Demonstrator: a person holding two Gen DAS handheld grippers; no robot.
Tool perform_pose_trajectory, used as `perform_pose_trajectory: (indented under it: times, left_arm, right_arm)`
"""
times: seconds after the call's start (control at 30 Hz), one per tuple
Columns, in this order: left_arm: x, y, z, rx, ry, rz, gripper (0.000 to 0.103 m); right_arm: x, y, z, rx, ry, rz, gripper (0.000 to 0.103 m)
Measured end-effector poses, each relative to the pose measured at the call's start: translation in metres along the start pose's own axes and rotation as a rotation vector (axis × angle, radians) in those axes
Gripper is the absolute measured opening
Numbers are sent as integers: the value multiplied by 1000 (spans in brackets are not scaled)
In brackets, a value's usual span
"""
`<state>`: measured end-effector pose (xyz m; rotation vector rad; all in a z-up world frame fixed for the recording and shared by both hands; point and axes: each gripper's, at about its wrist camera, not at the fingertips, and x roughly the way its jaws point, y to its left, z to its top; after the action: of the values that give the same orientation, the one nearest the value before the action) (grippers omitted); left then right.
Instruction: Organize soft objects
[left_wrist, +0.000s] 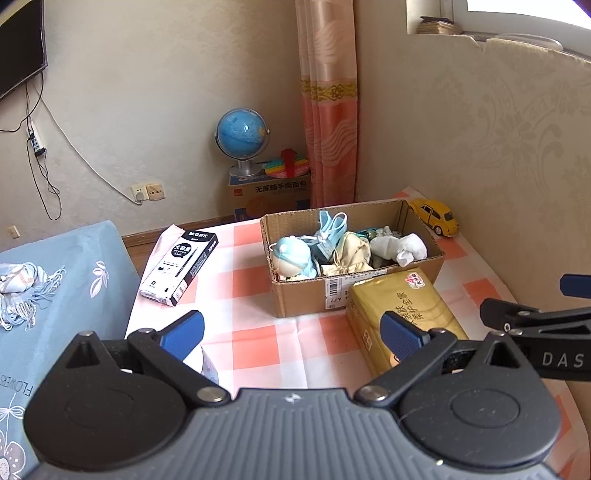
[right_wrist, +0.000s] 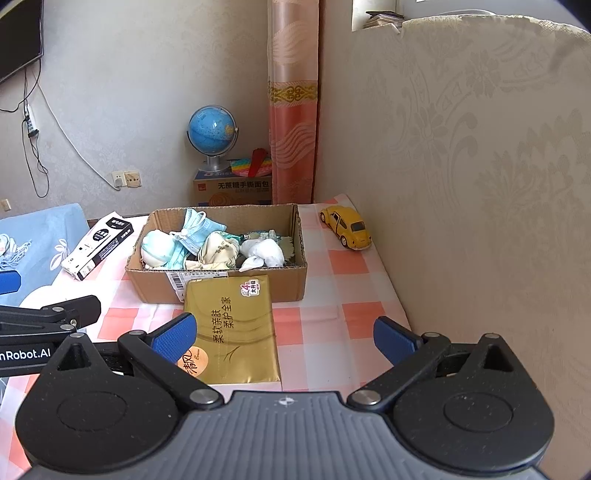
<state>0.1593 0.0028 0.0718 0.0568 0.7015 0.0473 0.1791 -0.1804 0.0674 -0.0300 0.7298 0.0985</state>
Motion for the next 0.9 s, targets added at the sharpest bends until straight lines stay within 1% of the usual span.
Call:
perform_pose_trajectory:
  times: [0.9]
  left_arm:
    - [-3, -1, 1, 3, -10, 11, 101]
  right_arm:
    - [-4, 0, -2, -4, -4, 0, 103]
